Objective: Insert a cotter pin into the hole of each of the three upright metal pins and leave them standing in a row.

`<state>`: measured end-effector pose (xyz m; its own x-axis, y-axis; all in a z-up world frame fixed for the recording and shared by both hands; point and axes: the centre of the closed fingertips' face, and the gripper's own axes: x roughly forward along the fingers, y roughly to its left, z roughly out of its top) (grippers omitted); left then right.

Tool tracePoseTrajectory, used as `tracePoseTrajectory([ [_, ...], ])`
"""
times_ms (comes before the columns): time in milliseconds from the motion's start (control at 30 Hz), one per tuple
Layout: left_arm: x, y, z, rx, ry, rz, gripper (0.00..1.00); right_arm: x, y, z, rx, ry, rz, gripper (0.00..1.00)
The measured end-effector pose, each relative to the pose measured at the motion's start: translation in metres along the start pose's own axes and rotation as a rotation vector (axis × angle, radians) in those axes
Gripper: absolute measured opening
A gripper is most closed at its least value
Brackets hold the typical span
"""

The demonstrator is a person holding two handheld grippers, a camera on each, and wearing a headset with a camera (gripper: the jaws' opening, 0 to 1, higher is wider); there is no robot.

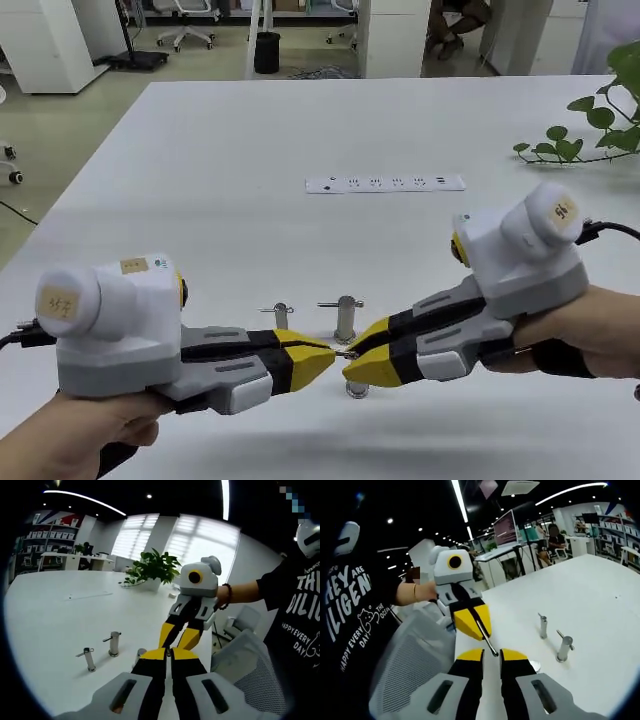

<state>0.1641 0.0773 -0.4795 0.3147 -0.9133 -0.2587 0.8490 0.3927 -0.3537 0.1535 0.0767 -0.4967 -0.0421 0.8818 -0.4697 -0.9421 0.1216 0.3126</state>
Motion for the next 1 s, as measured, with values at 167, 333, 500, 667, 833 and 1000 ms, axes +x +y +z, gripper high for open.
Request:
tracePoseTrajectory([
  [167, 0.002, -0.006, -0.002, 0.007, 0.008, -0.031, 0.0, 0.001, 0.004, 0.0, -0.021, 0.004, 0.016, 0.02],
  [333, 0.002, -0.006, -0.003, -0.002, 0.006, -0.031, 0.0, 0.0, 0.005, -0.001, -0.036, 0.017, 0.018, 0.01],
  [500, 0.005, -0.005, -0.007, 0.028, 0.021, -0.02, 0.0, 0.0, 0.002, -0.004, -0.078, 0.058, 0.011, 0.0],
  [667, 0.007, -0.004, -0.014, 0.063, 0.054, -0.008, 0.0, 0.001, 0.002, -0.011, -0.153, 0.116, 0.001, 0.0],
  [833, 0.011, 0.002, -0.021, 0.087, 0.071, 0.034, 0.02, 0.003, -0.003, -0.019, -0.24, 0.182, -0.025, 0.0],
  [1000, 0.014, 0.01, -0.024, 0.122, 0.065, 0.097, 0.06, 0.003, -0.008, -0.023, -0.288, 0.222, -0.045, 0.0],
])
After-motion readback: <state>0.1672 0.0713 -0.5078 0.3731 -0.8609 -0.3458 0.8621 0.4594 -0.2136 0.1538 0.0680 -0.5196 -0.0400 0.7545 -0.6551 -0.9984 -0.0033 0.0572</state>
